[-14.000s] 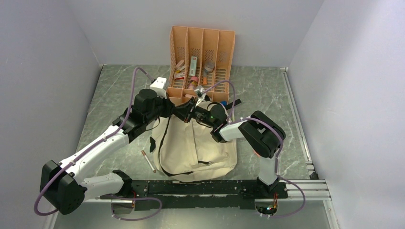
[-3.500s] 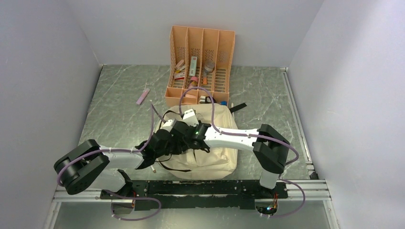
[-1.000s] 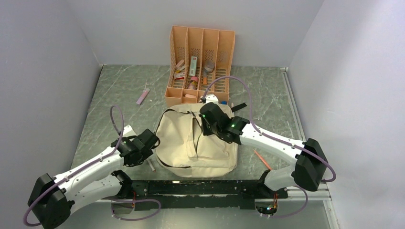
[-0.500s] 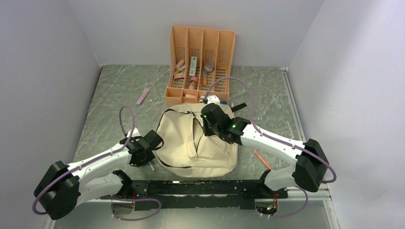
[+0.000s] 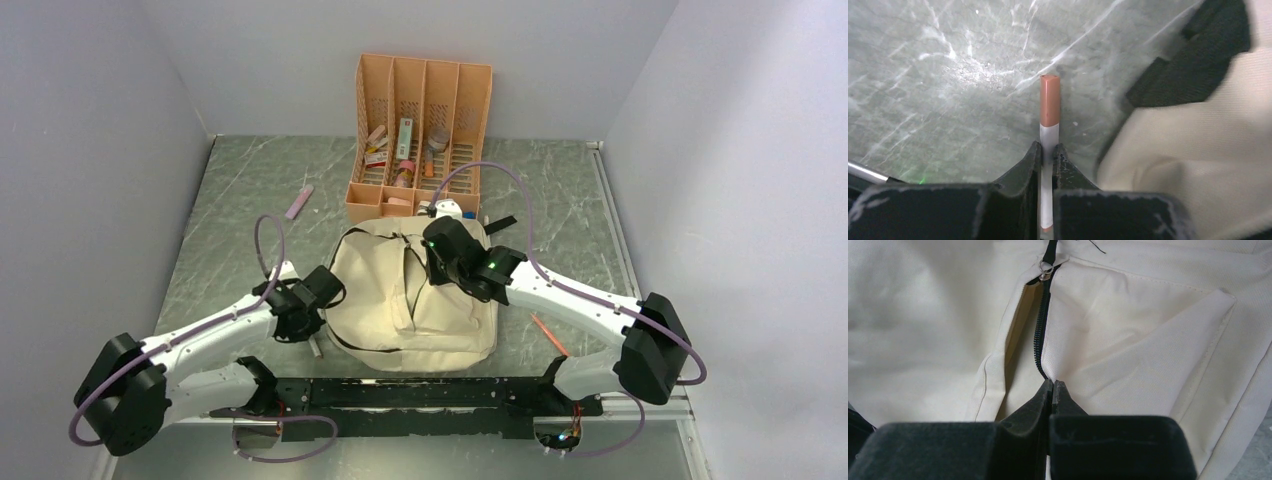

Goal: Pack the student bag
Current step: Pick up the stationery from the center of the board.

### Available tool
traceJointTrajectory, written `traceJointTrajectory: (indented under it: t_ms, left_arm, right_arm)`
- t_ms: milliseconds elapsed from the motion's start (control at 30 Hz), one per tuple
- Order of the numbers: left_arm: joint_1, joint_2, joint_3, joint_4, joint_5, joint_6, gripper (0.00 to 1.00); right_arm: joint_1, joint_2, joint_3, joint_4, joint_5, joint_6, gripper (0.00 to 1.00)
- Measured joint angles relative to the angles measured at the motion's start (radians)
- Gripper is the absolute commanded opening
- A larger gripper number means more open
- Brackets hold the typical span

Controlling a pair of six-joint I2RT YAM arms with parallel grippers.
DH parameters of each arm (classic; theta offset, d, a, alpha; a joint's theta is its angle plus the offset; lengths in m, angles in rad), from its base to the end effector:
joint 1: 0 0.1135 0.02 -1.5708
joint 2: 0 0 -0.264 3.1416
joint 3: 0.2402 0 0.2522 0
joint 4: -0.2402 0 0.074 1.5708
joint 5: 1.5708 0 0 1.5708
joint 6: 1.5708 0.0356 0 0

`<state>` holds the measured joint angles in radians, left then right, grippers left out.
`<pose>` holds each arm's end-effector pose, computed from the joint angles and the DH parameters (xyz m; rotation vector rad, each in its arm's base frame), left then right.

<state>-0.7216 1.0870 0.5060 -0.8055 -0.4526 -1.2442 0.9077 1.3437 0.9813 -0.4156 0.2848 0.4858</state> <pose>0.1261 -0.0903 0.1587 -0.7423 2.5568 0.1352 0.1851 0.2208 0.2641 -0.3519 2.3124 0.3704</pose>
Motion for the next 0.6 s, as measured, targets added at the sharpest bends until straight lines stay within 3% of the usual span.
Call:
traceJointTrajectory:
  t_ms: [233, 400, 600]
  left_arm:
    - [0.000, -0.151, 0.240, -0.095, -0.080, 0.077, 0.05]
    - [0.000, -0.257, 0.331, 0.105, -0.018, 0.332, 0.05]
    - [0.000, -0.137, 0.336, 0.372, 0.248, 0.508, 0.05]
  right_arm:
    - [0.000, -0.002, 0.000, 0.000, 0.006, -0.003, 0.00]
    - [0.000, -0.009, 0.000, 0.001, 0.006, -0.005, 0.00]
    - [-0.001, -0.031, 0.000, 0.002, 0.006, -0.009, 0.00]
